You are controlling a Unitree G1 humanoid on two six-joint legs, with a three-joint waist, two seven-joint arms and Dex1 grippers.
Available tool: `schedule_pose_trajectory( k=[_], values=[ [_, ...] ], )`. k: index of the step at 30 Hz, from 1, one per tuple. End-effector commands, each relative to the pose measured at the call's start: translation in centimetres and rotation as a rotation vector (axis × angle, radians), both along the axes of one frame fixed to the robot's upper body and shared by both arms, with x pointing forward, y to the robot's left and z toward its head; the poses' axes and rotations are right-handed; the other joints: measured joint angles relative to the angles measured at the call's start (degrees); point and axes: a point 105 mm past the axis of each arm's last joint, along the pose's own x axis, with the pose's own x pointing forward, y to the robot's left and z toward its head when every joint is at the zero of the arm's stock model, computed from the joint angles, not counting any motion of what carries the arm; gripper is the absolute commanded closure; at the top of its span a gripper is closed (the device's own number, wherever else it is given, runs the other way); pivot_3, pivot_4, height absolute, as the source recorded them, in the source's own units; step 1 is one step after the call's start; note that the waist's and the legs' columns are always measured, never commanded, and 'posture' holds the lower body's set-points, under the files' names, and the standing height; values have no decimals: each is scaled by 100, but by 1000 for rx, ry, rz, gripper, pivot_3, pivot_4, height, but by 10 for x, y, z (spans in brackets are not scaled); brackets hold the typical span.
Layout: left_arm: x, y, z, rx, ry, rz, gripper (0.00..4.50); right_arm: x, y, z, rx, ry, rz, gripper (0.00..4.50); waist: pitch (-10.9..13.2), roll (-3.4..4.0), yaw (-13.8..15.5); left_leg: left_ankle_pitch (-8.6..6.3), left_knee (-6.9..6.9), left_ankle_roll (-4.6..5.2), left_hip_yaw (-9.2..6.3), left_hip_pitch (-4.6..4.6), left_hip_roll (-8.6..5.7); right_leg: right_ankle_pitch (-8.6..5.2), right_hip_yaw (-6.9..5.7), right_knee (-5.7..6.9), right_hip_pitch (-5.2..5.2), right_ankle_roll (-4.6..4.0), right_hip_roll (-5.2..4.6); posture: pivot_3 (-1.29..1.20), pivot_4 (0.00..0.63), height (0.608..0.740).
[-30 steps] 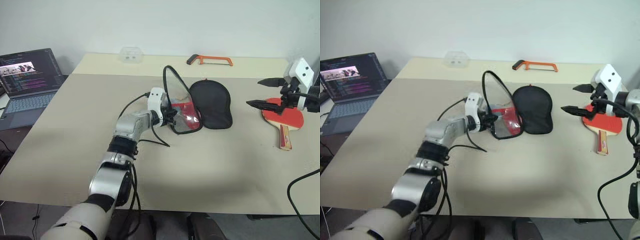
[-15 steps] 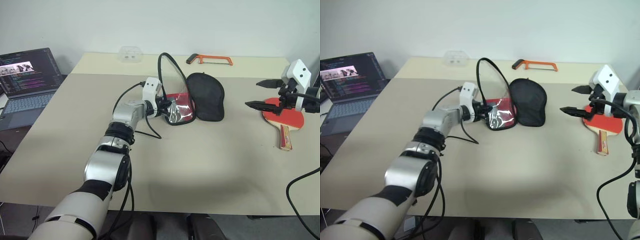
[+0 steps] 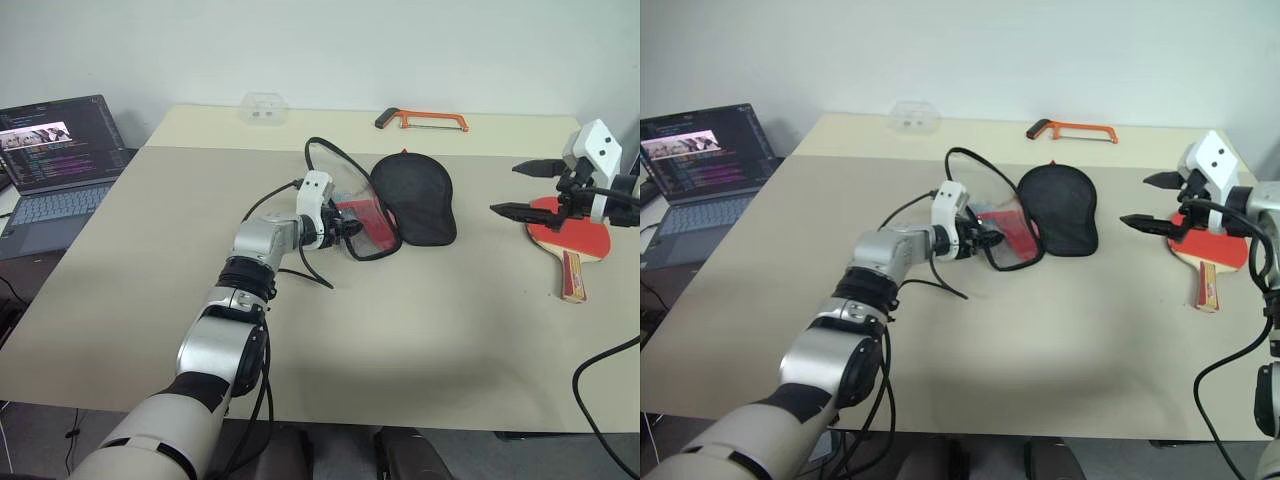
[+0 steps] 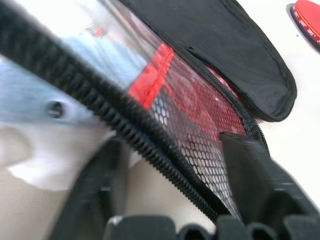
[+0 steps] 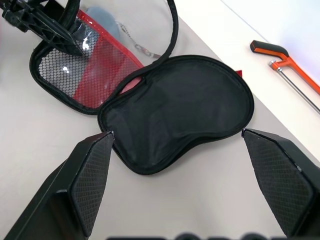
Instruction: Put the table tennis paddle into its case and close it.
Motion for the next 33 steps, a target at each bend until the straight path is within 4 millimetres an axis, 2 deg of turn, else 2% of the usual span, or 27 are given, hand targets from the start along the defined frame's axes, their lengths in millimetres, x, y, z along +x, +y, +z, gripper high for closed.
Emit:
schedule_pose_trajectory(
  k=[1,4,10,12,16,19,23,28,33],
  values=[
    [2,18,11,92,-80,23,613,-1,-7,13,25,-39,-59,0,0,0,-9,0,0,0,-1,1,0,0,1,0,0,0,0,0,150,740],
    [-10,30,26,141,-151,-43,613,4,-13,13,85,-39,-180,0,0,0,-46,0,-4,-1,-3,0,4,0,7,1,-4,0,0,0,150,740],
    [-54,60,54,265,-259,-217,613,1,-20,-11,198,57,-448,0,0,0,-53,0,-8,-7,-5,-18,14,-1,8,0,-25,-2,1,0,150,740],
    [-65,71,62,312,-287,-252,613,3,-23,-16,253,67,-577,0,0,0,-47,0,-5,-7,-4,-25,15,-1,10,3,-31,-2,-3,0,150,740],
    [-78,83,76,380,-341,-306,613,-2,-42,-24,304,38,-852,0,0,0,-30,0,-1,-6,-7,-27,10,-1,11,12,-35,-2,-5,0,150,740],
    [-87,84,81,410,-372,-366,613,-13,-58,-32,309,0,-1039,0,0,0,26,-1,-1,-4,-11,-40,7,-2,11,10,-45,-2,-4,0,150,740],
    [-86,80,75,389,-355,-375,613,-24,-67,-46,328,-18,-1175,0,0,0,64,-1,1,-4,-8,-77,5,-2,11,14,-83,-2,-1,0,150,740],
    [-94,62,74,337,-369,-449,613,-36,-88,-67,341,2,-1373,0,0,0,60,-2,-1,-2,-3,-77,5,-2,12,16,-89,-2,2,0,150,740],
    [-100,54,69,315,-357,-470,613,-37,-98,-89,359,80,-1424,0,0,0,45,-3,-2,-1,0,-75,5,-2,15,18,-89,-2,5,0,150,740]
  ],
)
